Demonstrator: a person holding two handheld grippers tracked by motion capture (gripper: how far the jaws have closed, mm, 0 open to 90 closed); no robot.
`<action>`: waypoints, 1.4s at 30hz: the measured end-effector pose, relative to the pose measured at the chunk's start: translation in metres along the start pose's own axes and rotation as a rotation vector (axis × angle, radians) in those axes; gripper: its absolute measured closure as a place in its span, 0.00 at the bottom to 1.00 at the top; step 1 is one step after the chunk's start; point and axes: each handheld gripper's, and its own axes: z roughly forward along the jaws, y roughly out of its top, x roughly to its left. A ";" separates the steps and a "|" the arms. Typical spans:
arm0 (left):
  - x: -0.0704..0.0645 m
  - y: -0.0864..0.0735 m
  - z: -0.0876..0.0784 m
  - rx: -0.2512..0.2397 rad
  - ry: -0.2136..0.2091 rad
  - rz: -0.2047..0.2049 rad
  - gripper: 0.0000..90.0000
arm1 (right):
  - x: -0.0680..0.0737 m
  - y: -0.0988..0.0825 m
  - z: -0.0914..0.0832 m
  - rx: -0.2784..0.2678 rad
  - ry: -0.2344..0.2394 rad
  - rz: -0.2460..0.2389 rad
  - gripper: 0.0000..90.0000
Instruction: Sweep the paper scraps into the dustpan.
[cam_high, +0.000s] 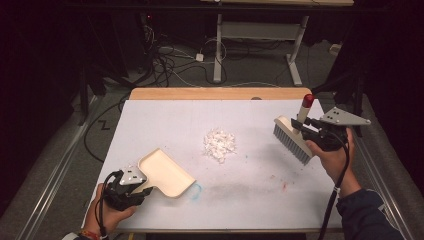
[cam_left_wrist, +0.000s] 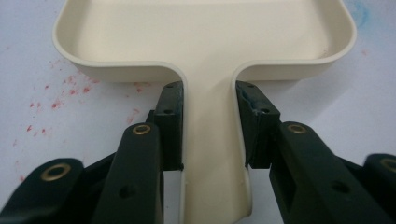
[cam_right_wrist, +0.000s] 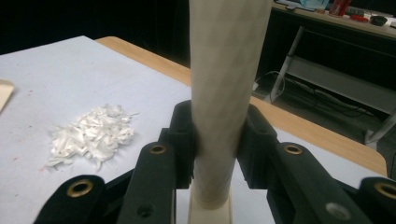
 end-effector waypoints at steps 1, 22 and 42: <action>0.000 0.000 0.001 0.002 -0.004 -0.003 0.70 | -0.001 0.002 0.010 0.013 -0.005 -0.006 0.79; -0.001 0.000 0.006 0.008 -0.023 0.000 0.70 | -0.011 0.015 0.057 0.071 -0.105 -0.023 0.79; 0.000 -0.001 0.009 0.011 -0.033 -0.002 0.70 | 0.048 0.027 0.123 0.093 -0.029 -0.072 0.79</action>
